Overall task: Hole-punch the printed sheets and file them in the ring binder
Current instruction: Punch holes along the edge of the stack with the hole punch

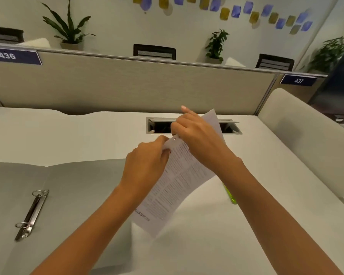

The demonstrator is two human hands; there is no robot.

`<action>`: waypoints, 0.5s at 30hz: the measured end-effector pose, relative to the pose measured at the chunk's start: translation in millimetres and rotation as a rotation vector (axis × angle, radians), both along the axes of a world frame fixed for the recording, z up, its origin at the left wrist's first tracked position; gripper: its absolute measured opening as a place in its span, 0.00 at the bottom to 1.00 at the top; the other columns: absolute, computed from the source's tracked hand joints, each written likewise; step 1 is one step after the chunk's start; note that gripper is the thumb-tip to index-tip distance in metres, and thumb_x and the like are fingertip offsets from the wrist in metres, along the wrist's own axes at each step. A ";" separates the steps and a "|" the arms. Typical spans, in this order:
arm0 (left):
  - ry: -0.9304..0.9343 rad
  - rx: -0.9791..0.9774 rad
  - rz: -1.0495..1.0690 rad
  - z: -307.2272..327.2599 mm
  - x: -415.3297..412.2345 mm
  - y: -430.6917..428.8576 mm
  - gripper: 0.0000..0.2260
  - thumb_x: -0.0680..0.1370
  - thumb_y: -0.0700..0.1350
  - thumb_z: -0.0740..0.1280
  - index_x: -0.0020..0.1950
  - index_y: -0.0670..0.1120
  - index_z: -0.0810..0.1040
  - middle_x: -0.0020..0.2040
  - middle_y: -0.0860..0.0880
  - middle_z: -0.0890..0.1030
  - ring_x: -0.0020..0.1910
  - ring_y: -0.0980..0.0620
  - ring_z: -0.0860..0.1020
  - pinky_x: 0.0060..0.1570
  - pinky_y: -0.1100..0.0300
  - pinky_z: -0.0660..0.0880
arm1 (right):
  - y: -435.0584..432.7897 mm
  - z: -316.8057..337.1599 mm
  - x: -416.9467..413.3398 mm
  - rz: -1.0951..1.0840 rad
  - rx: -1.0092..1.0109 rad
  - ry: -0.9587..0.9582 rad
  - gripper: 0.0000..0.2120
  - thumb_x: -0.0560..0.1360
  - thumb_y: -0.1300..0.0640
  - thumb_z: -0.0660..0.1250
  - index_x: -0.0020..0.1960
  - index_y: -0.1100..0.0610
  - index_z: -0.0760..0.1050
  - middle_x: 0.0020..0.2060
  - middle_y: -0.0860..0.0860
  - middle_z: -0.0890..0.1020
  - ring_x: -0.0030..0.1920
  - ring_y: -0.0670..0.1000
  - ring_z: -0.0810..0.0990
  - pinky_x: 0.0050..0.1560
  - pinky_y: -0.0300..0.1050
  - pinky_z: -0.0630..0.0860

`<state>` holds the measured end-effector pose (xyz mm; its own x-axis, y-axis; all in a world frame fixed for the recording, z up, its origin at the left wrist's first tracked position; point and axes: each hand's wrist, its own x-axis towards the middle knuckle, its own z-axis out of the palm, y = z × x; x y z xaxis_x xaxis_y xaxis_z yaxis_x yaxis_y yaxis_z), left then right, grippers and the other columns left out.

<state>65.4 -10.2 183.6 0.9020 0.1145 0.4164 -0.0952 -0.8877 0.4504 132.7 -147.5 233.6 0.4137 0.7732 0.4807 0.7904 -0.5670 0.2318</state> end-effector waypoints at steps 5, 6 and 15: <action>0.012 -0.379 -0.043 -15.4 -4.4 8.3 0.09 0.79 0.51 0.64 0.50 0.49 0.81 0.41 0.55 0.82 0.34 0.58 0.80 0.31 0.71 0.74 | -5.1 -15.1 0.1 -0.104 0.043 0.015 0.22 0.70 0.65 0.73 0.63 0.59 0.75 0.65 0.58 0.76 0.75 0.59 0.63 0.77 0.59 0.53; 0.032 -0.473 -0.037 -19.9 -5.4 11.5 0.08 0.78 0.51 0.65 0.49 0.50 0.82 0.40 0.56 0.83 0.34 0.59 0.80 0.31 0.72 0.73 | -7.8 -20.3 -1.5 -0.129 0.111 0.065 0.26 0.71 0.64 0.73 0.68 0.59 0.72 0.70 0.58 0.72 0.76 0.59 0.59 0.77 0.58 0.52; 0.198 -1.174 0.066 -56.7 -13.4 19.0 0.06 0.77 0.45 0.69 0.50 0.48 0.84 0.42 0.50 0.87 0.39 0.53 0.85 0.32 0.66 0.77 | -38.3 -111.9 -27.7 -0.562 0.939 0.863 0.26 0.77 0.51 0.67 0.71 0.50 0.63 0.70 0.49 0.70 0.68 0.50 0.70 0.64 0.45 0.68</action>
